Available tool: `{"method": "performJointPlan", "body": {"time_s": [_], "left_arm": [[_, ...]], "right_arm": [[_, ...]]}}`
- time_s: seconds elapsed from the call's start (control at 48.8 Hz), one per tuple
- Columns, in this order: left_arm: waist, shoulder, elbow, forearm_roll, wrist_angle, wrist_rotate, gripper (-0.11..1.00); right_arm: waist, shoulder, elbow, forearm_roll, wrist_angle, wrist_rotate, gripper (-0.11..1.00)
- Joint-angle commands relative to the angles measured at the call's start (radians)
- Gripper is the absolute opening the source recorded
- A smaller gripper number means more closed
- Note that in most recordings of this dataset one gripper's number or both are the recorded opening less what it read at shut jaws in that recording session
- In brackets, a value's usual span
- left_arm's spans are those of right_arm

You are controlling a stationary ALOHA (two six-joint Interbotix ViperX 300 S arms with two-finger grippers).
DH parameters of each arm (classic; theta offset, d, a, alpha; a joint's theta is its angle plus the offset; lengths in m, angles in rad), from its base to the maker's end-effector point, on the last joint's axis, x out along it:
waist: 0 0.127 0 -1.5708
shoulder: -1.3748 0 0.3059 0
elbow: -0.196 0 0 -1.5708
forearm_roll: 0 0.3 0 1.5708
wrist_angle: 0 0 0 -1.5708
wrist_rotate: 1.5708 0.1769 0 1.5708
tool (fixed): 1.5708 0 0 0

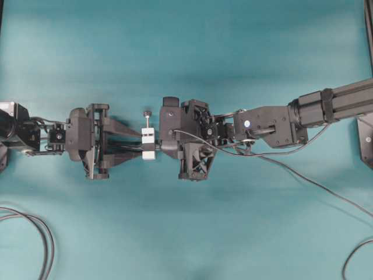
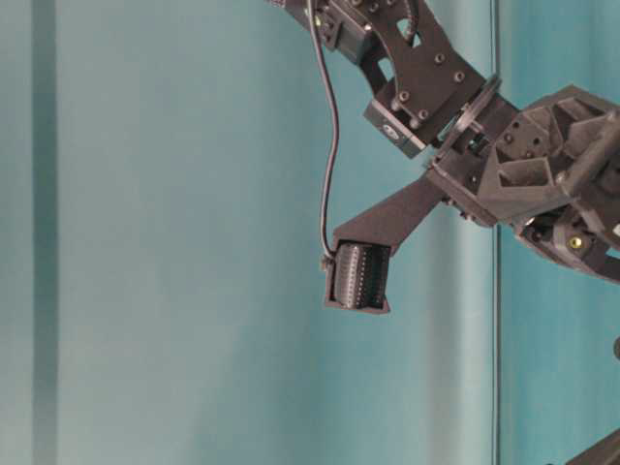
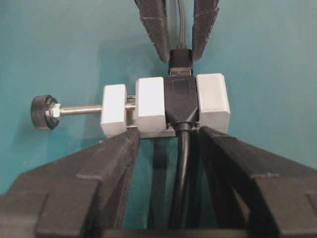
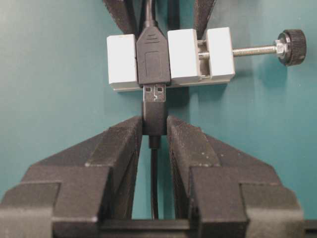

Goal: Insert the USB cable into the female connector supported by the left arm.
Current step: 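Push the USB plug leftward into the female connector held by the left gripper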

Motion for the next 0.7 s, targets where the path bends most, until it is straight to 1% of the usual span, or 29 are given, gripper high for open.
{"method": "performJointPlan", "body": {"time_s": [0.0,0.144,0.328,0.492,0.677], "left_arm": [[0.015,-0.005,-0.014,-0.003,0.005,0.023,0.54],[0.017,-0.005,-0.021,-0.002,0.008,0.025,0.54],[0.015,-0.003,-0.04,0.006,0.044,0.028,0.54],[0.015,-0.005,-0.048,0.008,0.052,0.049,0.54],[0.015,-0.005,-0.048,0.008,0.052,0.049,0.54]], "right_arm": [[0.006,-0.015,-0.037,-0.003,-0.009,-0.002,0.2],[0.006,-0.015,-0.046,-0.003,-0.006,-0.003,0.2],[0.005,-0.015,-0.054,-0.005,-0.005,-0.009,0.2],[0.003,-0.014,-0.071,-0.025,-0.002,-0.017,0.2],[0.002,-0.015,-0.08,-0.043,0.025,-0.017,0.2]]}}
